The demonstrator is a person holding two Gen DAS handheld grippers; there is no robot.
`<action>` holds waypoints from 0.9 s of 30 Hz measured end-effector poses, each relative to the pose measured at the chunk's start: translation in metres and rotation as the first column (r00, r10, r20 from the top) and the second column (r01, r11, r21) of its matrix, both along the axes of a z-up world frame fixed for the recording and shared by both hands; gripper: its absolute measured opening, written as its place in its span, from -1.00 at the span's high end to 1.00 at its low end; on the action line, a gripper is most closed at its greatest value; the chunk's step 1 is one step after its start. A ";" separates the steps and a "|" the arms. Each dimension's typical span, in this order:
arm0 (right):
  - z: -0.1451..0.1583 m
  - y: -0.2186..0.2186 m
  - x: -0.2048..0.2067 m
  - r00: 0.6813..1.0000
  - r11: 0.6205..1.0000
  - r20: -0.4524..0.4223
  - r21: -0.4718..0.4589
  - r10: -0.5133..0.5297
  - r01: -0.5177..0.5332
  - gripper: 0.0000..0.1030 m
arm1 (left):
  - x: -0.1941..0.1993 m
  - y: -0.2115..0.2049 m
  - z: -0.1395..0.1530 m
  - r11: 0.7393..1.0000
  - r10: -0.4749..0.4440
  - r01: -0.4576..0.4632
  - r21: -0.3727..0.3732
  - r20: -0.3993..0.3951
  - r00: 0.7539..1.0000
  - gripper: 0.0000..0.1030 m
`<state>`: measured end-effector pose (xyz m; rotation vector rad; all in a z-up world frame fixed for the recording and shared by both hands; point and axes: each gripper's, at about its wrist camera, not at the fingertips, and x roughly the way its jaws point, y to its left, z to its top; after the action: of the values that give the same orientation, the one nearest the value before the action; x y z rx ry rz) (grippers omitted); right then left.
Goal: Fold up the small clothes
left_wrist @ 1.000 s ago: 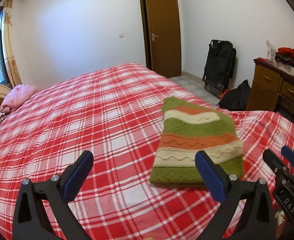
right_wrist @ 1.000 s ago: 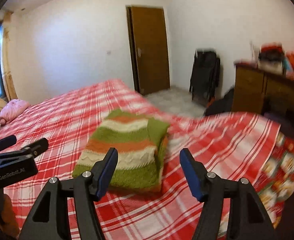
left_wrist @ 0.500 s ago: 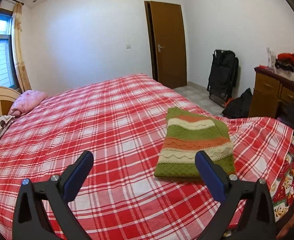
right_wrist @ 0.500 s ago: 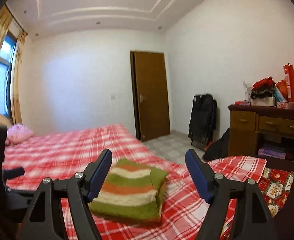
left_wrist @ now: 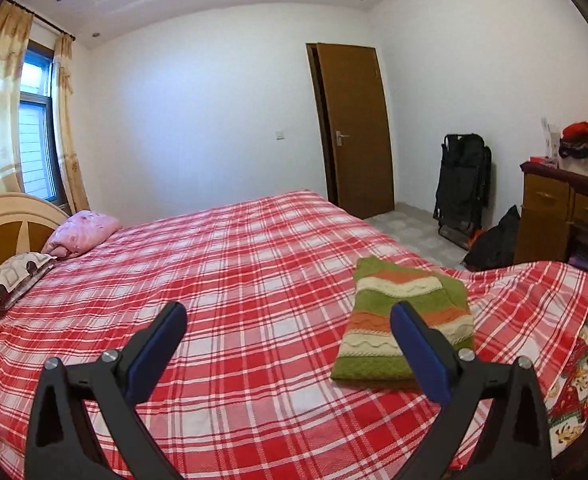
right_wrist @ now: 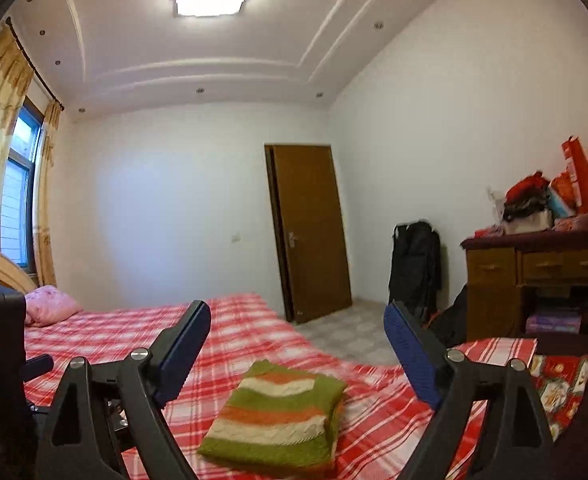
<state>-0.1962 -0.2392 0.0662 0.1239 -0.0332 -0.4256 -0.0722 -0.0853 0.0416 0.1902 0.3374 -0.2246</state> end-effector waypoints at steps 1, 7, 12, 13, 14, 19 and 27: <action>-0.002 0.001 0.002 1.000 1.000 -0.010 0.004 0.004 -0.004 -0.73 | 0.001 0.000 -0.001 1.000 -0.008 0.008 0.000 -0.010 1.000 -1.00; -0.009 0.000 0.008 0.999 1.000 -0.049 0.008 0.001 0.000 -0.73 | -0.006 -0.003 -0.001 1.000 -0.022 0.022 0.015 0.007 1.000 -1.00; -0.011 -0.005 0.008 0.998 1.000 -0.061 0.030 -0.006 0.008 -0.73 | -0.007 -0.007 -0.001 0.999 -0.025 0.025 0.023 0.005 1.000 -1.00; -0.012 -0.005 0.008 0.998 0.999 -0.064 0.034 -0.007 0.009 -0.73 | -0.007 -0.007 -0.002 0.999 -0.025 0.025 0.024 0.003 1.000 -1.00; -0.012 -0.005 0.008 0.998 0.999 -0.067 0.039 -0.007 0.010 -0.73 | -0.007 -0.007 -0.002 0.999 -0.026 0.026 0.025 0.000 1.000 -1.00; -0.017 -0.006 0.012 0.996 0.999 -0.091 0.054 -0.005 0.010 -0.73 | -0.006 -0.009 -0.004 0.999 -0.034 0.034 0.029 -0.013 0.999 -1.00; -0.019 -0.004 0.014 0.995 0.999 -0.100 0.049 -0.010 0.015 -0.73 | -0.008 -0.012 -0.004 0.999 -0.037 0.038 0.036 -0.014 0.999 -1.00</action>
<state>-0.1822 -0.2430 0.0470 0.1518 0.0747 -0.4451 -0.0804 -0.0974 0.0371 0.2309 0.3511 -0.2571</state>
